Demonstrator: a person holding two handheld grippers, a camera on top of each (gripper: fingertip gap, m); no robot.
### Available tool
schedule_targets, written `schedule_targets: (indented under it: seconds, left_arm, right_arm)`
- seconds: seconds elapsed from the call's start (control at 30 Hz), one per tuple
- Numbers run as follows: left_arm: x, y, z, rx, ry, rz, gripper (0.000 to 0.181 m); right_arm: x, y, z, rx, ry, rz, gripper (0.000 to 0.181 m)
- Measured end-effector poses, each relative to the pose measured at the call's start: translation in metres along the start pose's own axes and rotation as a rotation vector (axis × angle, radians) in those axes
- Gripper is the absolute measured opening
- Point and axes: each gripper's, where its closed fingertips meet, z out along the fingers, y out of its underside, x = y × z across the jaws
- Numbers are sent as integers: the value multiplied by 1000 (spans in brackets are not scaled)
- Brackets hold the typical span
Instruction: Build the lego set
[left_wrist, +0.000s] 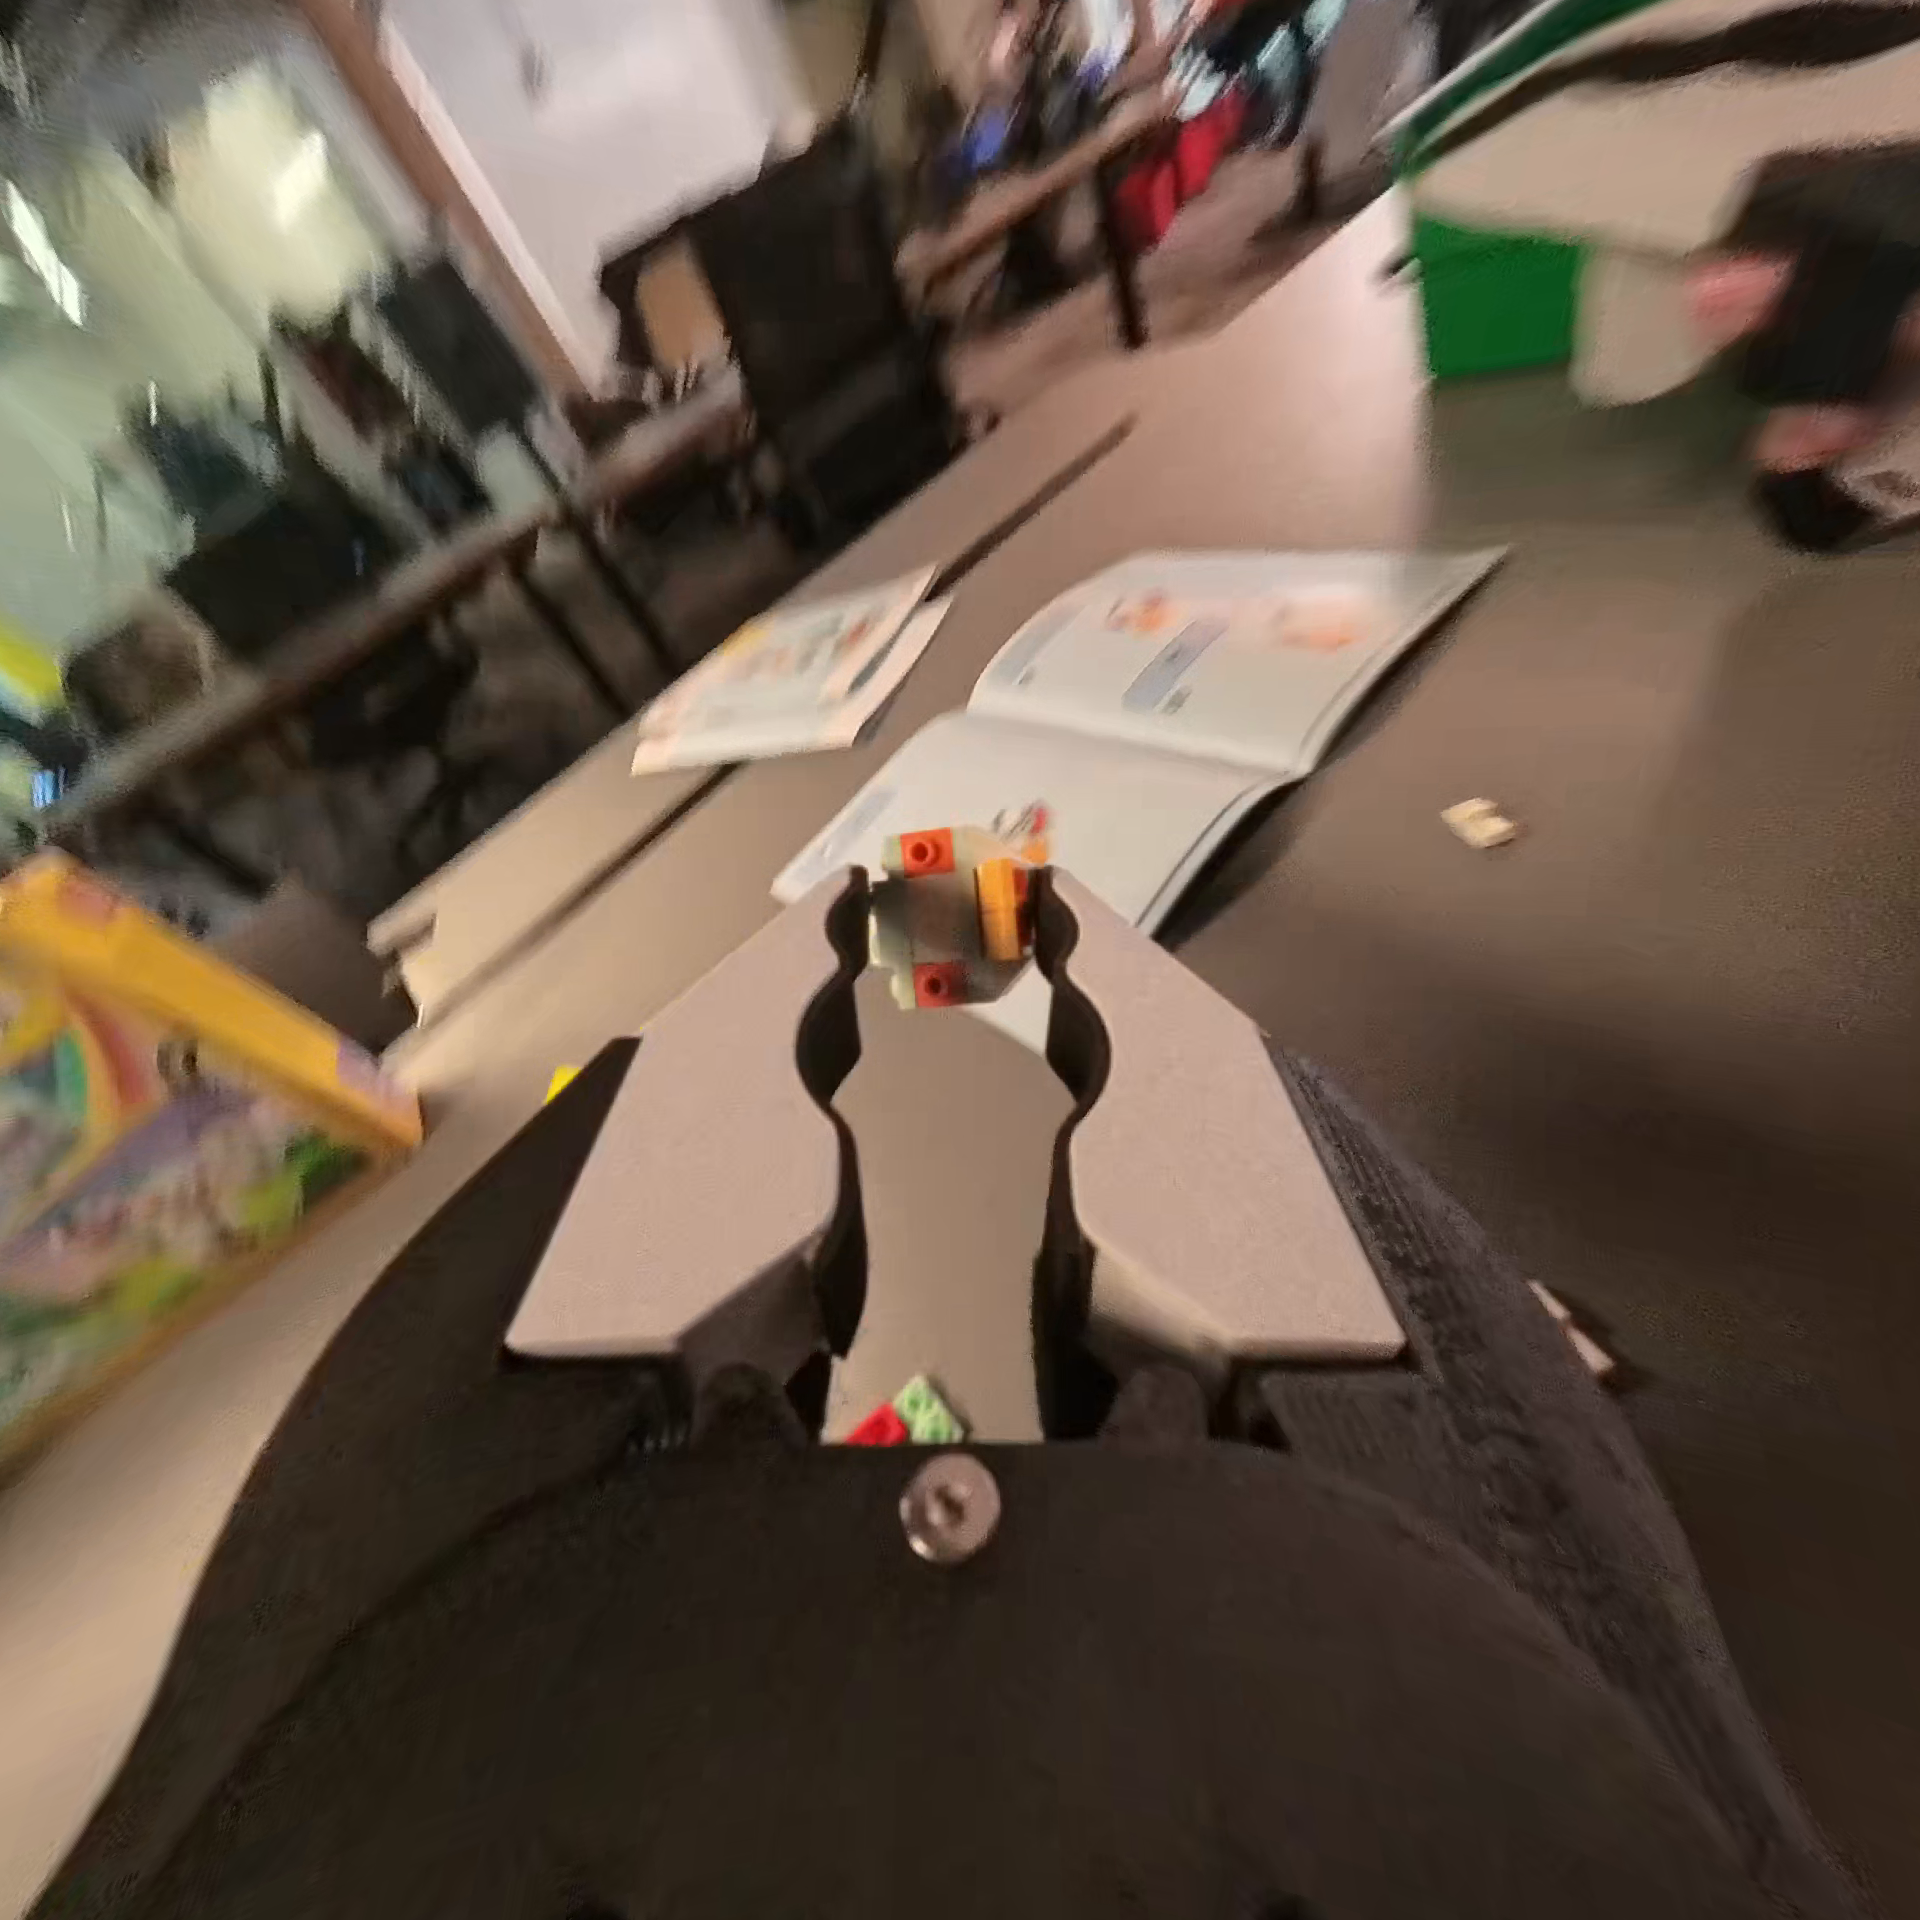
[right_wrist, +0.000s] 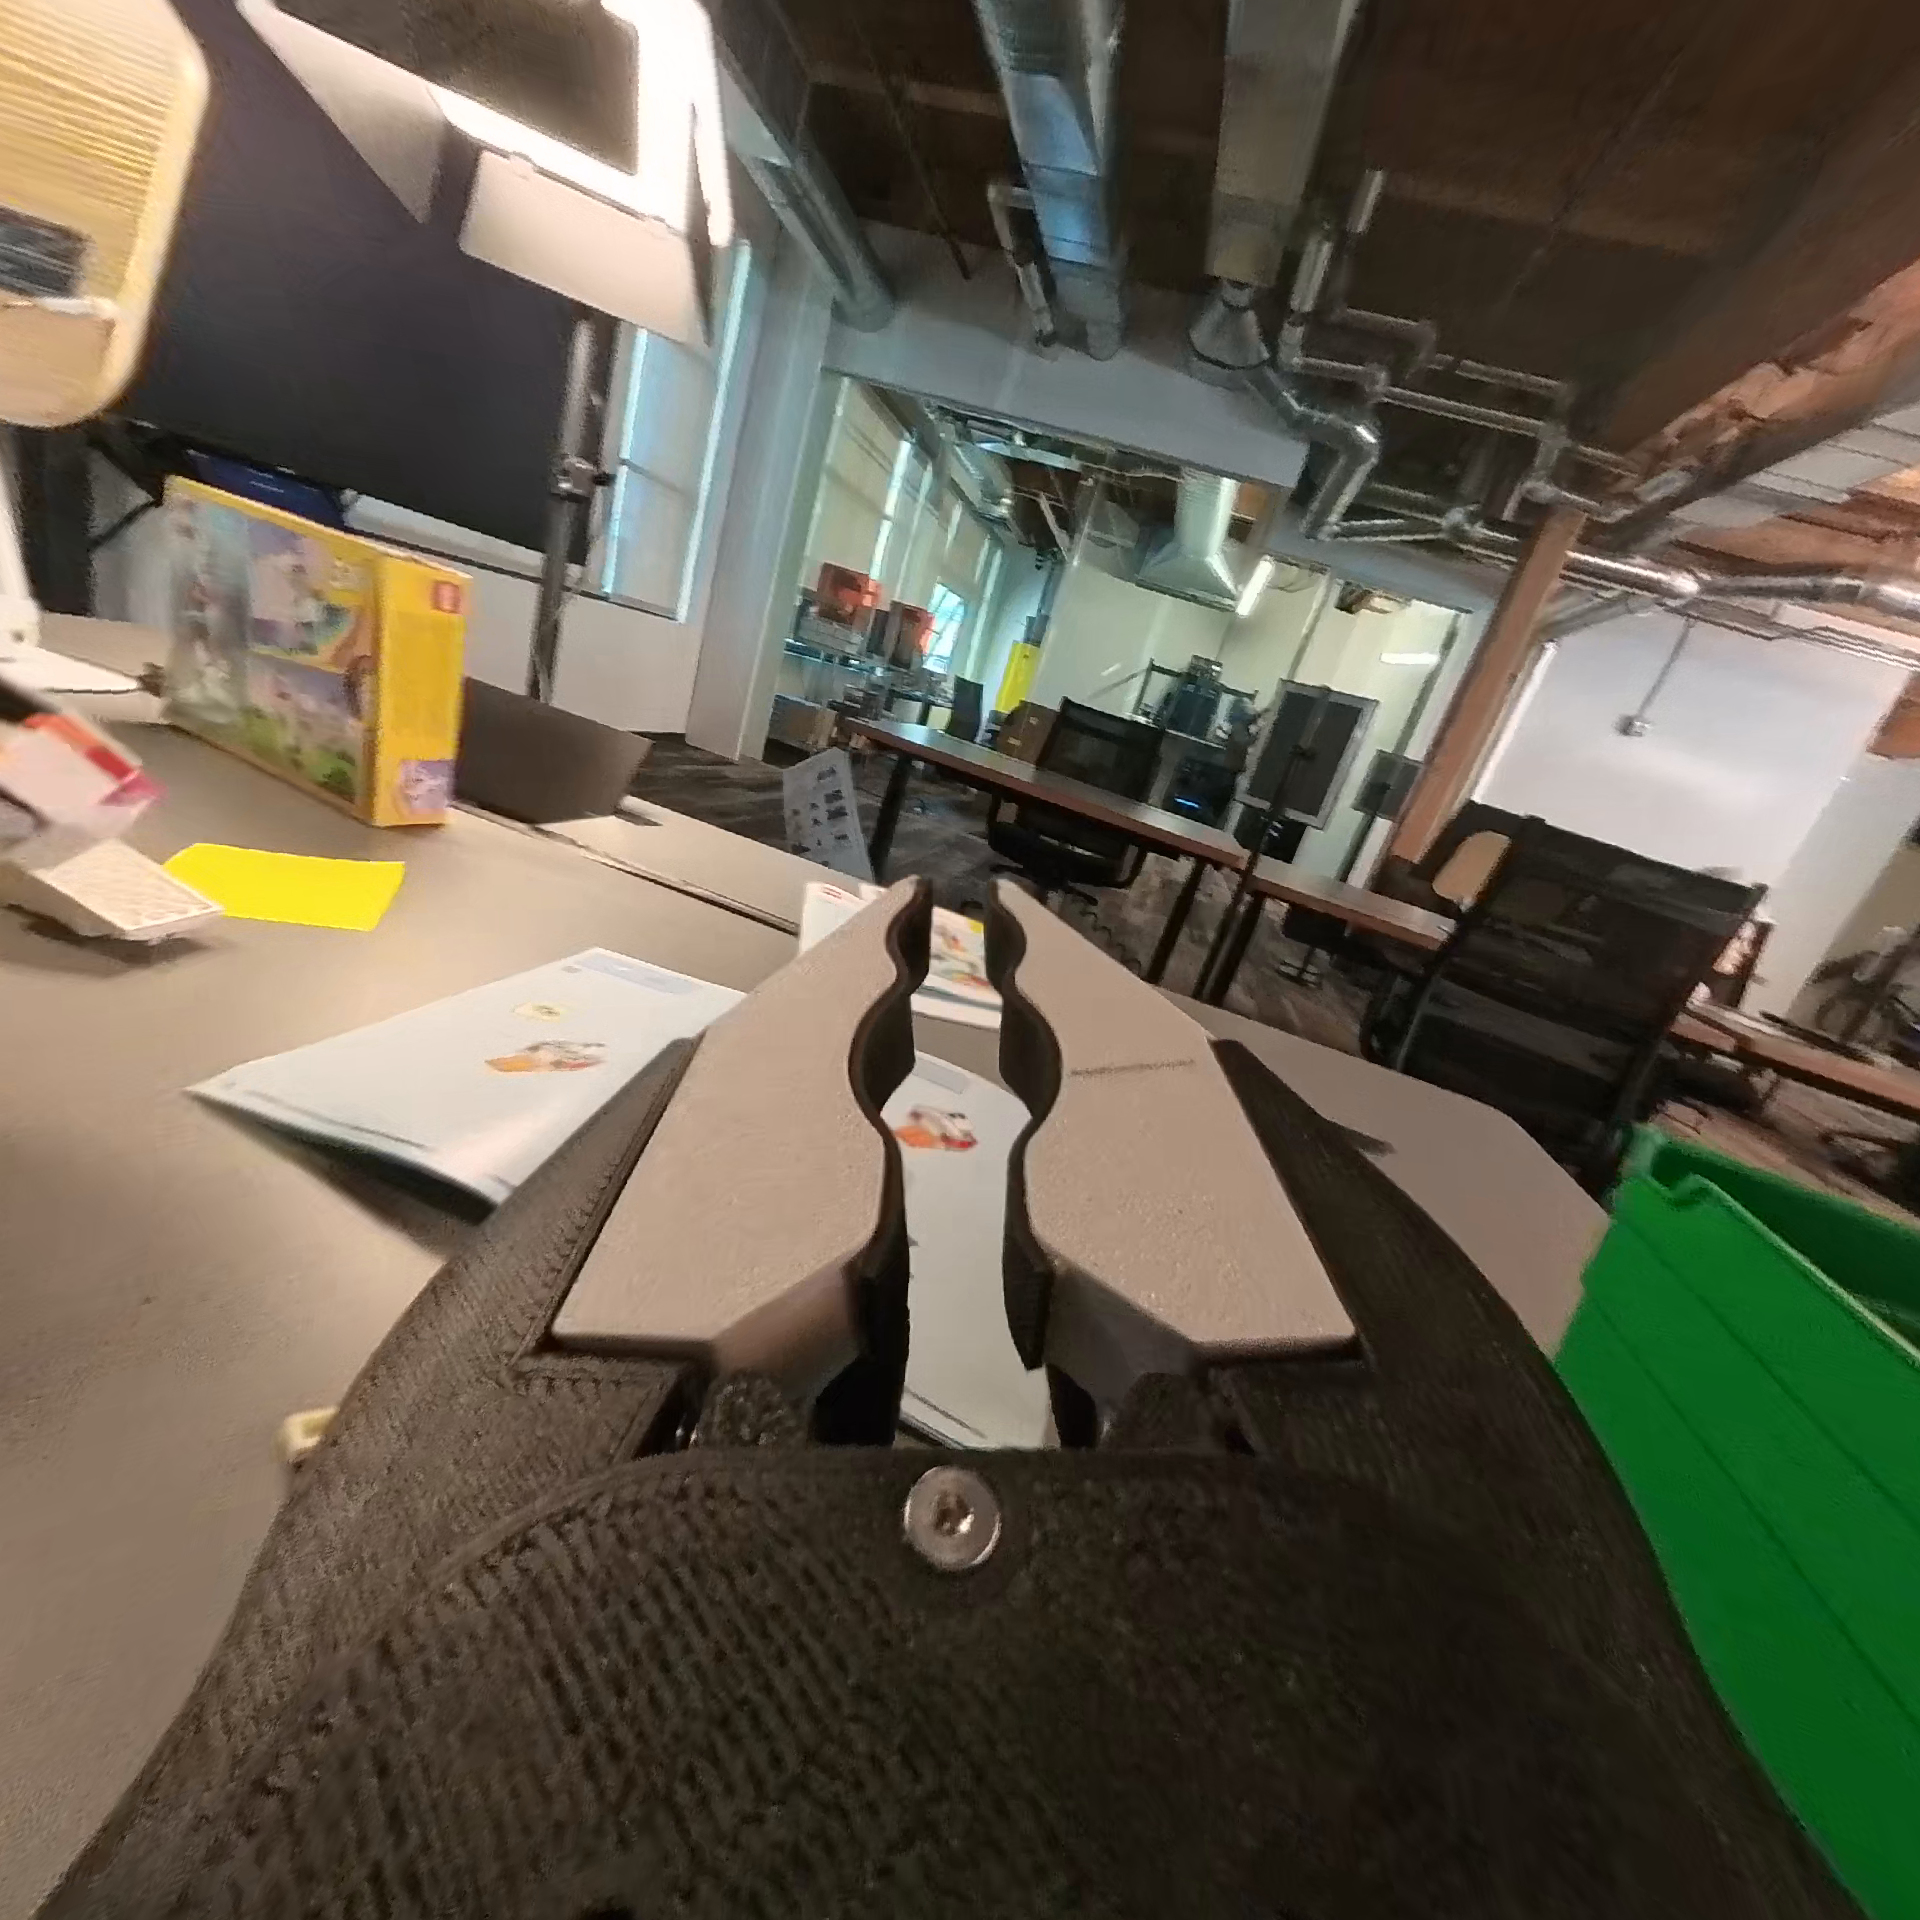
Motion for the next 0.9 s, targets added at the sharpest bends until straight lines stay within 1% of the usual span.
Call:
schedule_targets:
  seconds: [0.1, 0.17, 0.2, 0.23, 0.27, 0.33, 0.4, 0.47, 0.5, 0.6, 0.67, 0.7, 0.73, 0.77, 0.83, 0.9]
  left_arm:
    - [30, -27, -13, 194, 132, 79, 31]
    - [45, -40, -23, 288, 202, 83, 31]
    - [50, -47, -27, 326, 229, 75, 31]
    - [54, -53, -31, 367, 247, 68, 31]
    - [58, -59, -35, 404, 263, 65, 31]
    - [67, -66, -40, 445, 312, 56, 31]
    - [76, -72, -46, 481, 360, 55, 31]
    - [84, -78, -51, 519, 389, 76, 31]
    - [88, -80, -53, 530, 399, 88, 31]
    - [98, -85, -59, 563, 417, 134, 31]
    - [102, -87, -62, 582, 406, 177, 31]
    - [103, -88, -62, 591, 391, 202, 31]
    - [105, -89, -63, 602, 377, 228, 31]
    - [107, -88, -63, 605, 379, 246, 31]
    - [112, -87, -63, 604, 396, 256, 31]
    - [114, -87, -63, 601, 407, 263, 31]
  right_arm:
    - [-26, -9, 0, 25, -129, -31, 9]
    - [-44, -14, -1, 27, -205, -91, 10]
    - [-55, -17, -3, 40, -267, -95, 10]
    - [-71, -21, -7, 54, -367, -56, 11]
    - [-87, -25, -13, 62, -488, 15, 13]
    - [-114, -34, -27, 61, -729, 218, 20]
    - [-129, -45, -40, 26, -951, 505, 28]
    - [-134, -51, -45, -65, -1119, 828, 41]
    - [-133, -52, -46, -96, -1168, 955, 45]
    - [-130, -63, -59, -157, -1363, 1260, 51]
    - [-134, -65, -68, -239, -1464, 1381, 54]
    - [-139, -61, -69, -300, -1480, 1415, 52]
    - [-144, -57, -69, -355, -1483, 1449, 46]
    - [-147, -56, -71, -381, -1507, 1484, 45]
    - [-149, -66, -84, -383, -1622, 1514, 45]
    - [-152, -72, -94, -387, -1700, 1509, 45]
